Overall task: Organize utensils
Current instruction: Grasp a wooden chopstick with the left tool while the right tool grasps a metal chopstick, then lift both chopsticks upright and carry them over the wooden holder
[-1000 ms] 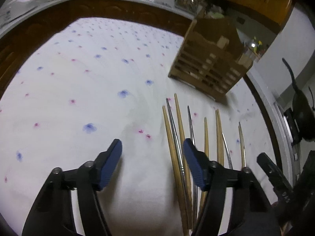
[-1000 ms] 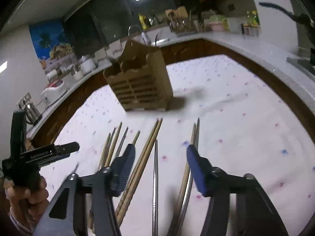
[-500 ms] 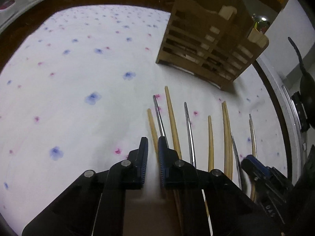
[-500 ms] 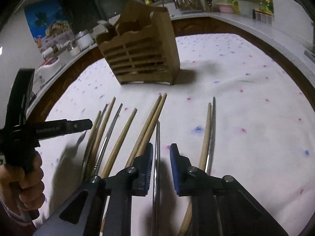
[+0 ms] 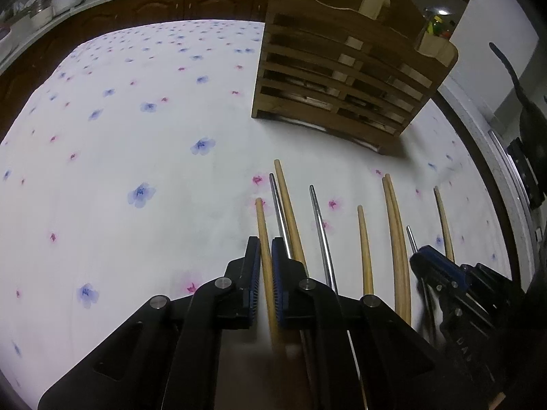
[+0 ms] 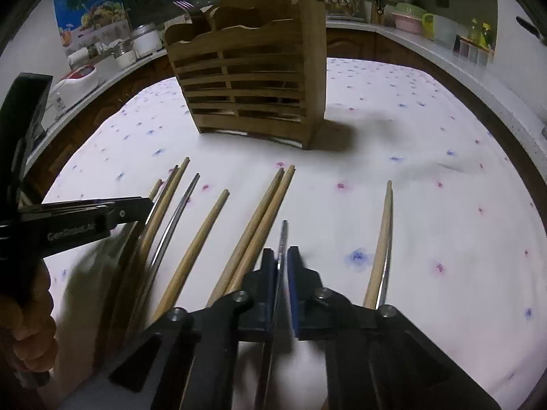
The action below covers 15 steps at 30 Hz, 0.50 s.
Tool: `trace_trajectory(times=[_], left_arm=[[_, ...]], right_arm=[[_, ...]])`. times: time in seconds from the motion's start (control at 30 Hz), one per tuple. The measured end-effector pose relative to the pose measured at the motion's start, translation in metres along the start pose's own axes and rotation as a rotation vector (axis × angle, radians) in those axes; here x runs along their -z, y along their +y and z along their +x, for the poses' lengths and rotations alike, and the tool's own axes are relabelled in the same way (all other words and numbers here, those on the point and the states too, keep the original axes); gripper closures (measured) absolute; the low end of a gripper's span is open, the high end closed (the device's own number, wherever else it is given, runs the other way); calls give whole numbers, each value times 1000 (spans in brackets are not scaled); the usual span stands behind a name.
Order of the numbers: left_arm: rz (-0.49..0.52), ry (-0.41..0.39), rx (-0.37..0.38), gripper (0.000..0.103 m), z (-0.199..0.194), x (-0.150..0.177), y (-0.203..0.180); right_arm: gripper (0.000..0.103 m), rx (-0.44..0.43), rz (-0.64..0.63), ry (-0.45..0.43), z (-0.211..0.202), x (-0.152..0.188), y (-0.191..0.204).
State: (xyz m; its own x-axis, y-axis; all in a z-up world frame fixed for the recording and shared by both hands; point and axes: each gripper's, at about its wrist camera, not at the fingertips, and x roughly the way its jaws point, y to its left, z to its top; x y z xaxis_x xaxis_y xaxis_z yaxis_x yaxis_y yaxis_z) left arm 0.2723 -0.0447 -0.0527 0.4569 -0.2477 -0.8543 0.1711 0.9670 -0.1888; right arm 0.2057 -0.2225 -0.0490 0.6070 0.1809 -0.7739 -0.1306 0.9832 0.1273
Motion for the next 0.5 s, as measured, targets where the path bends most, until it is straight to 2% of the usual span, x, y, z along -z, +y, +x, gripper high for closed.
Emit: trace_trajectory(times=[0.2, 0.5], left_arm=[[-49, -14, 49, 98, -17, 8, 10], [-97, -145, 138, 98, -91, 8, 19]], right_arm=[[98, -56, 67, -5, -11, 2, -7], [99, -137, 109, -147, -79, -12, -9]])
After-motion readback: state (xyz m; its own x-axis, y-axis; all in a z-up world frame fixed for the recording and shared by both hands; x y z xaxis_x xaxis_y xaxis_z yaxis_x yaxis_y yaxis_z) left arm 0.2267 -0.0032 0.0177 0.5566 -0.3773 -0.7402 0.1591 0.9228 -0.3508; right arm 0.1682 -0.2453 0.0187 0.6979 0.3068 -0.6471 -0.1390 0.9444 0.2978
